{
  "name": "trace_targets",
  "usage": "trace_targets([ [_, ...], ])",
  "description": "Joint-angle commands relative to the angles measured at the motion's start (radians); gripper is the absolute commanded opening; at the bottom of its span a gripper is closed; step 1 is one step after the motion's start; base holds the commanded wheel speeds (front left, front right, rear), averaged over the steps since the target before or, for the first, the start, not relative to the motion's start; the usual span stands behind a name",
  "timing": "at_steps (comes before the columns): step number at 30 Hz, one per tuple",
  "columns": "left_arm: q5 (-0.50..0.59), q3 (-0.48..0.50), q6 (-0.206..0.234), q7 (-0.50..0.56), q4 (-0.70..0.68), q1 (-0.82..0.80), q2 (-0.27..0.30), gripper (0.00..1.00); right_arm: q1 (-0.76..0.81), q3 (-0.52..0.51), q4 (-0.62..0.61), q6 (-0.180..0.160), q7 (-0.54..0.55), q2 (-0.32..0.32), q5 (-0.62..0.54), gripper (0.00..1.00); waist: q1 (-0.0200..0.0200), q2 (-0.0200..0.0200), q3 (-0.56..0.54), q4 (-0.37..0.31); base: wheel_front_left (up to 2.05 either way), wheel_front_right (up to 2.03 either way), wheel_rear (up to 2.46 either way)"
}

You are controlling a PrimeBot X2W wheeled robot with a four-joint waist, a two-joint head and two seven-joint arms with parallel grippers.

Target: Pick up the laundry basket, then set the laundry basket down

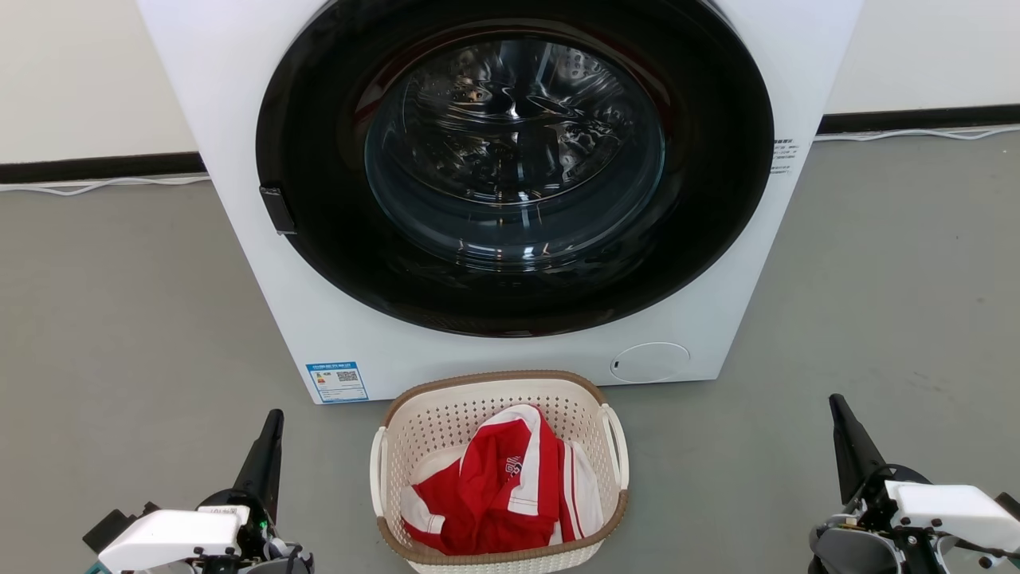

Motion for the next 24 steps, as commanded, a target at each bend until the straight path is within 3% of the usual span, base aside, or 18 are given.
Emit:
trace_targets([
  [1, 0.000, 0.034, -0.010, 0.006, -0.022, -0.053, 0.007, 0.00, -0.041, 0.021, -0.029, 0.007, 0.011, -0.006, -0.002, 0.00, 0.0000, 0.0000, 0.000, 0.000, 0.00, 0.00, 0.00],
  [24, 0.004, 0.038, -0.010, 0.009, -0.022, -0.054, 0.004, 0.00, -0.041, 0.017, -0.028, 0.007, 0.014, -0.003, -0.005, 0.00, 0.0000, 0.0000, 0.000, 0.000, 0.00, 0.00, 0.00],
])
